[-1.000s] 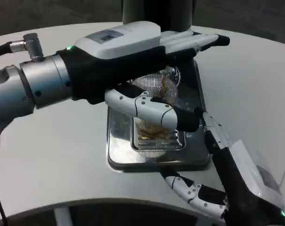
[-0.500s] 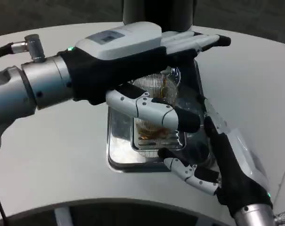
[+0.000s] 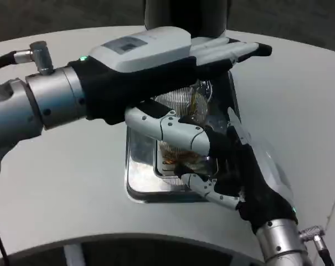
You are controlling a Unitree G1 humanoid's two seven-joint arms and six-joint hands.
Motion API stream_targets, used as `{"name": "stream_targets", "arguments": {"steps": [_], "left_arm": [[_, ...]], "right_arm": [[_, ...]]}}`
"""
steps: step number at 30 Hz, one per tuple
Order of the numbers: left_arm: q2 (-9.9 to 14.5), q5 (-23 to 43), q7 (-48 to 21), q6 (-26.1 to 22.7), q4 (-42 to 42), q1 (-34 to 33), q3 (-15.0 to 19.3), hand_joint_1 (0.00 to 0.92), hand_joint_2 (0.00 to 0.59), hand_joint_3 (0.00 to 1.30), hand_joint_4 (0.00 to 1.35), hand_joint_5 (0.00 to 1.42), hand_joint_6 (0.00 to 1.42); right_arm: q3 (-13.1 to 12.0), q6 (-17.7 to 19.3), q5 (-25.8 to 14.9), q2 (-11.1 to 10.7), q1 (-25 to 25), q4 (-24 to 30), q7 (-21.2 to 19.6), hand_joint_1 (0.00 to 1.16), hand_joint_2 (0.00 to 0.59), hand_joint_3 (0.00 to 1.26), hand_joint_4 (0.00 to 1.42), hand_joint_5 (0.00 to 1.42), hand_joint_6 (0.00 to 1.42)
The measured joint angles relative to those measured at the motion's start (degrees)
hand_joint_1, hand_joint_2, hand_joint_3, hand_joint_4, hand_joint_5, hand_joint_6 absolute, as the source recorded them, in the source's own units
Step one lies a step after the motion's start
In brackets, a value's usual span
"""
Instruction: Grasp the cup under the faucet to collect the drink, then remove the cup.
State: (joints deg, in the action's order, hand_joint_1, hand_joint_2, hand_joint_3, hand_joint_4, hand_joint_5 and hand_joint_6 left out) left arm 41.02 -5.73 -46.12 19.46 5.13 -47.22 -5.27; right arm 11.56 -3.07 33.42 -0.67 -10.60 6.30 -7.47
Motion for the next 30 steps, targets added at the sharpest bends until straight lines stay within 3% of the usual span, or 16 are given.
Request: {"name": "stream_targets", "arguments": {"steps": [15, 30], "left_arm": [[0.56, 0.3, 0.57, 0.93, -0.45, 0.23, 0.03, 0.0, 0.071, 0.0, 0.0, 0.0, 0.0], [1.18, 0.6, 0.65, 2.05, -1.41, 0.23, 0.11, 0.0, 0.072, 0.0, 0.0, 0.0, 0.0]], "right_arm": [[0.08, 1.52, -5.27, 0.44, -8.13, -10.53, -2.94, 0.71, 0.199, 0.0, 0.0, 0.0, 0.0], [0.36, 3.78, -6.74, 2.36, -11.99, -16.54, -6.35, 0.71, 0.195, 0.0, 0.0, 0.0, 0.0]]}}
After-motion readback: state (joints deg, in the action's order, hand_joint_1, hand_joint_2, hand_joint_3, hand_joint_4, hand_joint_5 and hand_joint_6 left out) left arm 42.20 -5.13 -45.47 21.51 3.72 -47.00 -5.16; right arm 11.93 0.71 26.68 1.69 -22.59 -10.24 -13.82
